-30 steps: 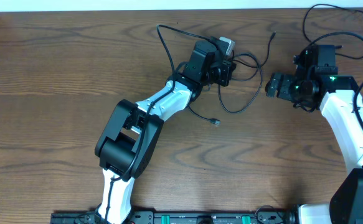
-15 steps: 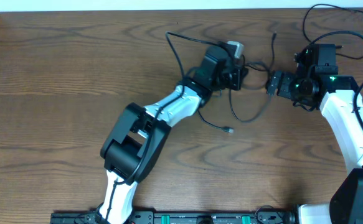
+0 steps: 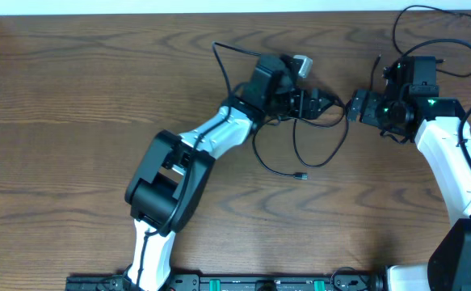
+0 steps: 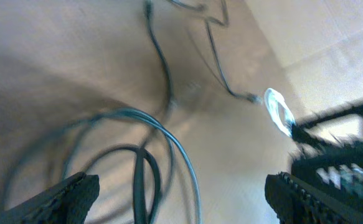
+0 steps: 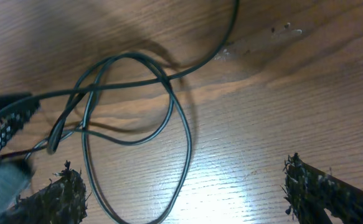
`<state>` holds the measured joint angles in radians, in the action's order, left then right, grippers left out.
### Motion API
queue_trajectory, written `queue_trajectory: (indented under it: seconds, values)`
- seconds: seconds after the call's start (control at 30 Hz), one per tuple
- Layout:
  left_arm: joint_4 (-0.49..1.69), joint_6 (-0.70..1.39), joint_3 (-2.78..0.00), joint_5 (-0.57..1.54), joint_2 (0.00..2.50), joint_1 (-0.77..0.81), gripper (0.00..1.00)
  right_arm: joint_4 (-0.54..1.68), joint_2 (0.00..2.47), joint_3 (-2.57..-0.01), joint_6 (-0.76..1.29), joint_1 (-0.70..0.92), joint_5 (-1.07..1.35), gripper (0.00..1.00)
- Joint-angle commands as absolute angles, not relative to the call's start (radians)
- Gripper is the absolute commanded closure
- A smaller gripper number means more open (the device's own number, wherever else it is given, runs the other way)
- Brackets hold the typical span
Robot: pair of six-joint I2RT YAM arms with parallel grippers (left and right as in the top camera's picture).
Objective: Untangle cables
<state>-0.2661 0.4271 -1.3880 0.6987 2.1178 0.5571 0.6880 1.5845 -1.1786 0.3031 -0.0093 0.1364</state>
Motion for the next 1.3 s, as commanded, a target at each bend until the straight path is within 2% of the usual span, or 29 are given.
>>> queue_trajectory:
  seconds: [0.0,0.2,0.47,0.7,1.1,1.27]
  values:
    - [-0.265,0.482,-1.400,0.990,2.097,0.509,0.08,0.688,1.562,-1.179,0.291,-0.014,0.122,0.01]
    - [-0.249,0.434,-1.400,1.018,2.048,0.451,0.08,0.688,1.562,-1.179,0.291,-0.013,0.123,0.01]
    - [-0.047,0.311,-1.400,0.795,2.044,0.366,0.08,0.684,1.562,-1.178,0.291,-0.013,0.123,0.01]
    - [0.038,0.307,-1.400,0.680,2.027,0.310,0.07,0.684,1.562,-1.178,0.292,0.001,0.148,0.01]
    - [0.334,0.306,-1.400,0.383,1.878,0.192,0.07,0.567,1.563,-1.178,0.290,0.082,0.155,0.01]
    - [0.411,0.289,-1.400,0.327,1.820,0.162,0.07,0.509,1.563,-1.184,0.334,0.165,0.013,0.01]
